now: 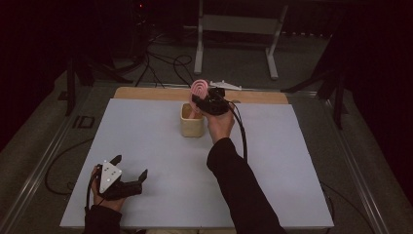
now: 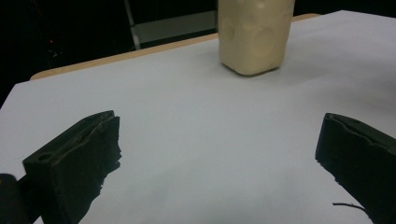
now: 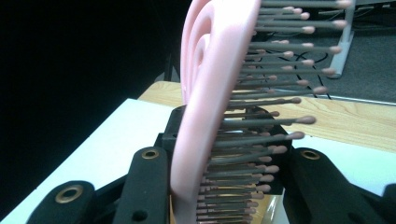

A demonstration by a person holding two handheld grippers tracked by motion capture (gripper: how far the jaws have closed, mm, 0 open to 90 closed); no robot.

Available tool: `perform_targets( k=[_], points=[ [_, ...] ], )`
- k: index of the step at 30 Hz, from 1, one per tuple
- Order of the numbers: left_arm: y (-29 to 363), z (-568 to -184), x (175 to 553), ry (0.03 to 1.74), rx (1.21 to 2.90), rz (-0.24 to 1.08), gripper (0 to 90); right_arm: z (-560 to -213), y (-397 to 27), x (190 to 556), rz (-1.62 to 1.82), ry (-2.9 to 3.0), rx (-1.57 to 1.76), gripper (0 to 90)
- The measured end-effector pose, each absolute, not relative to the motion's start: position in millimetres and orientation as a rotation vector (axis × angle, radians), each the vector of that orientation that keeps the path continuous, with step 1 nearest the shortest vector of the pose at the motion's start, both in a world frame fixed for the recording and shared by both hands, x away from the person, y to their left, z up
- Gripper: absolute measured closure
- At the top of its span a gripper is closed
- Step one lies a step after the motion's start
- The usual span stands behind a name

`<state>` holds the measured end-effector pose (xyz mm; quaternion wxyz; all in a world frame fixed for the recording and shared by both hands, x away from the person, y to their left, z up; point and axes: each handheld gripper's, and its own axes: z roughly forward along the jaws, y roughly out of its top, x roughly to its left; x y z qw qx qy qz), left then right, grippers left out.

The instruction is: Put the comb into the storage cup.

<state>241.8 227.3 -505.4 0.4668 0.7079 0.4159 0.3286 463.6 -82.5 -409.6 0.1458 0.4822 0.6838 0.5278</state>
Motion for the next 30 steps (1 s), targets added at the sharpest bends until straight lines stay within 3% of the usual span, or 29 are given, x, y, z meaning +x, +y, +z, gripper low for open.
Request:
perform_targets(
  k=[30],
  points=[
    [222.1,-506.9,242.4,1.0,1.774,0.822,0.1,-422.9,-89.1,465.4,1.506,1.959,1.432,62.6]
  ],
)
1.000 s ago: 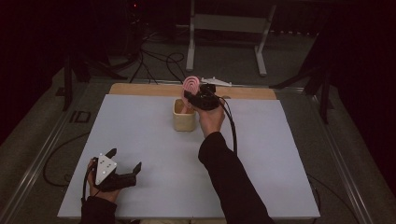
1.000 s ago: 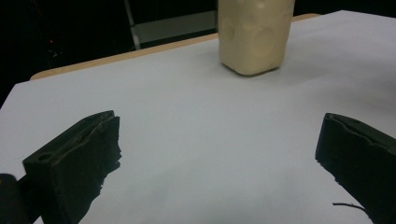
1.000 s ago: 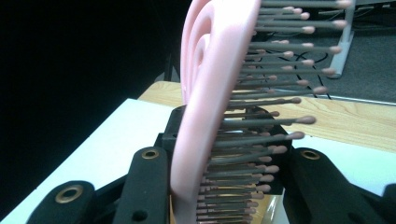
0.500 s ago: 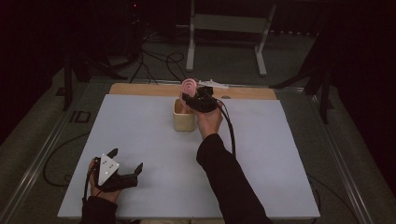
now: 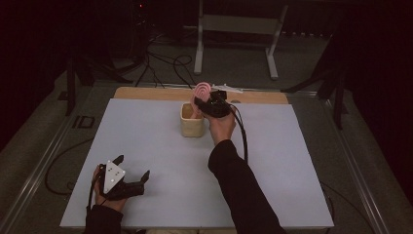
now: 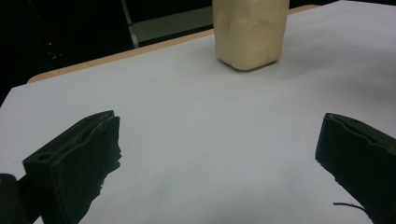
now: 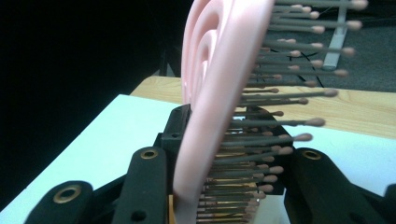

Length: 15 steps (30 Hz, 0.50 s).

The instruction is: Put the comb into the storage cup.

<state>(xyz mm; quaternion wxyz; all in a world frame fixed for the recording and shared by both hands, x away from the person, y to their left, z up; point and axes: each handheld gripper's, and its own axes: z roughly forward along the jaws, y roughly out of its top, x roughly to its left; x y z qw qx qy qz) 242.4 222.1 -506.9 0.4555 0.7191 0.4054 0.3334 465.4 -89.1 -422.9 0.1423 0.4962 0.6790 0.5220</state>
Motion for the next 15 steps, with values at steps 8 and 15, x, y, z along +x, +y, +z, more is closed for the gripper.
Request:
perform_targets(
  k=[8,15],
  points=[
    [222.1,-507.2,242.7,1.001,1.772,0.822,0.1,-424.0,-93.8,466.8,1.482,1.969,1.428,60.9],
    [221.6,-507.4,242.9,1.0,1.773,0.824,0.1,-424.0,-96.3,467.0,1.461,1.989,1.402,55.7]
  ],
)
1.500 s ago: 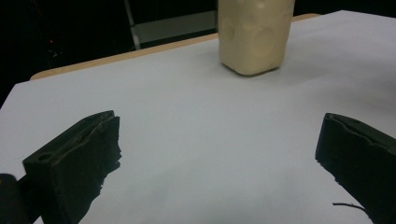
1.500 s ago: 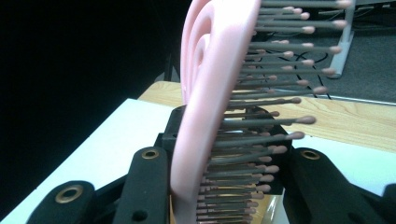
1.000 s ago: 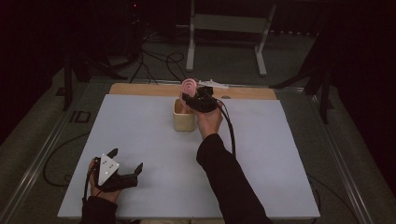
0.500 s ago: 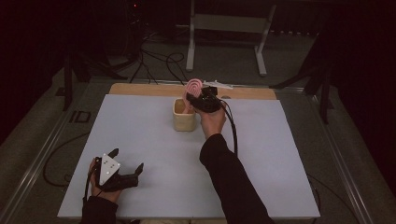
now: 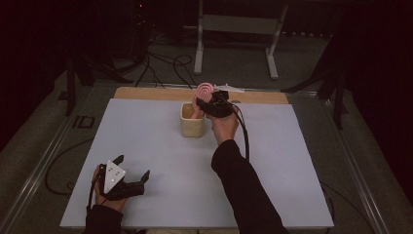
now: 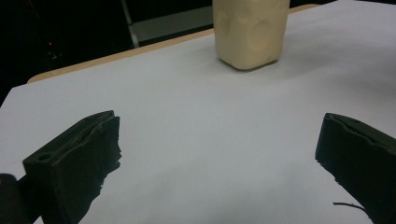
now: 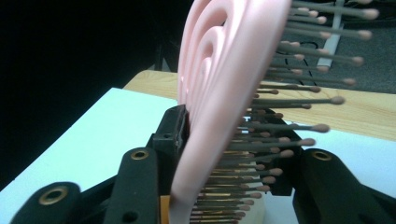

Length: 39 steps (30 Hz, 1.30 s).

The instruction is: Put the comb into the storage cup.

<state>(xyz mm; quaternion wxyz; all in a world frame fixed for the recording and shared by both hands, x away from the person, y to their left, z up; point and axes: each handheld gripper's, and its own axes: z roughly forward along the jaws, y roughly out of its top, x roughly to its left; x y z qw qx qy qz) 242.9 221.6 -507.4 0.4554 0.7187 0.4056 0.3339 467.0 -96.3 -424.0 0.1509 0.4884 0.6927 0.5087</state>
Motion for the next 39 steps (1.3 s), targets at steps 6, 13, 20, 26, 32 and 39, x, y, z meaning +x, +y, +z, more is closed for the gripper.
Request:
perform_targets(
  k=[6,13,20,26,32,39],
  points=[
    [221.4,-507.6,242.9,0.998,1.779,0.825,0.1,-423.5,-100.2,467.3,1.442,2.023,1.378,50.1],
    [220.9,-508.1,243.1,0.999,1.781,0.825,0.1,-423.0,-103.8,466.4,1.421,2.068,1.333,44.4],
    [221.1,-508.0,243.0,1.002,1.781,0.829,0.1,-422.0,-108.1,463.7,1.398,2.103,1.297,34.3],
    [220.7,-508.4,243.1,1.002,1.782,0.83,0.1,-419.5,-111.7,460.1,1.379,2.126,1.241,26.9],
    [220.7,-508.6,243.1,1.005,1.779,0.831,0.1,-419.5,-116.4,457.4,1.352,2.133,1.226,20.8],
    [220.4,-508.8,243.0,1.005,1.781,0.833,0.1,-419.1,-123.7,453.4,1.336,2.141,1.205,14.6]
  ],
)
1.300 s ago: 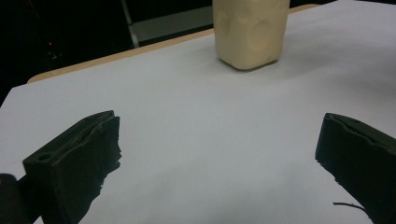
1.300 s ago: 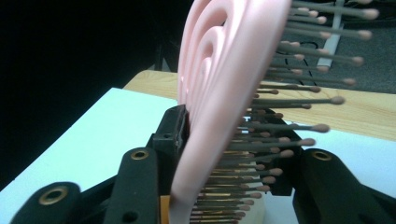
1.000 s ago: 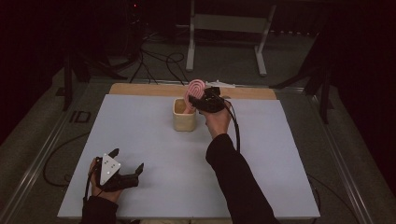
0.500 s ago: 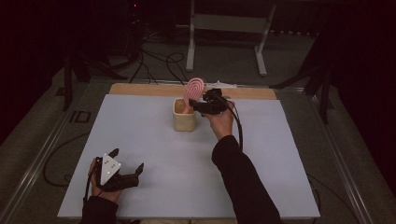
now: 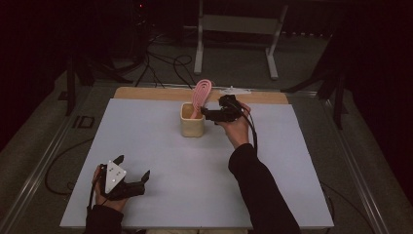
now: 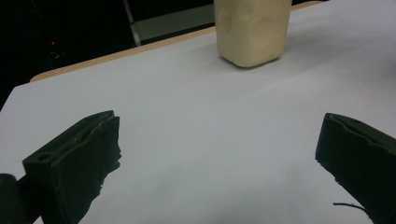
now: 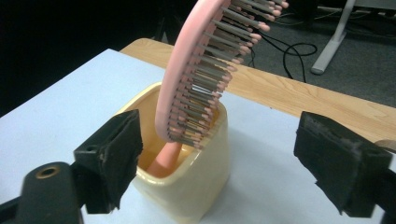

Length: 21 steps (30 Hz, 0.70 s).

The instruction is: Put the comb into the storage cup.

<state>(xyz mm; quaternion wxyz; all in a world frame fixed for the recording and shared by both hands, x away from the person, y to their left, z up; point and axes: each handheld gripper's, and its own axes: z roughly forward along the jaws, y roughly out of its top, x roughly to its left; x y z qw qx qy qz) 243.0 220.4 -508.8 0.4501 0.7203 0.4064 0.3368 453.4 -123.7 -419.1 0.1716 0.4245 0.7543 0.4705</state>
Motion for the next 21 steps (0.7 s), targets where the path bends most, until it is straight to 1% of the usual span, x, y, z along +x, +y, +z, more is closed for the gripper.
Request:
perform_targets(
  k=[21],
  points=[
    [222.1,-508.6,242.2,1.019,1.773,0.847,0.0,-422.0,-154.8,445.7,1.244,2.098,1.266,8.6]
  ],
)
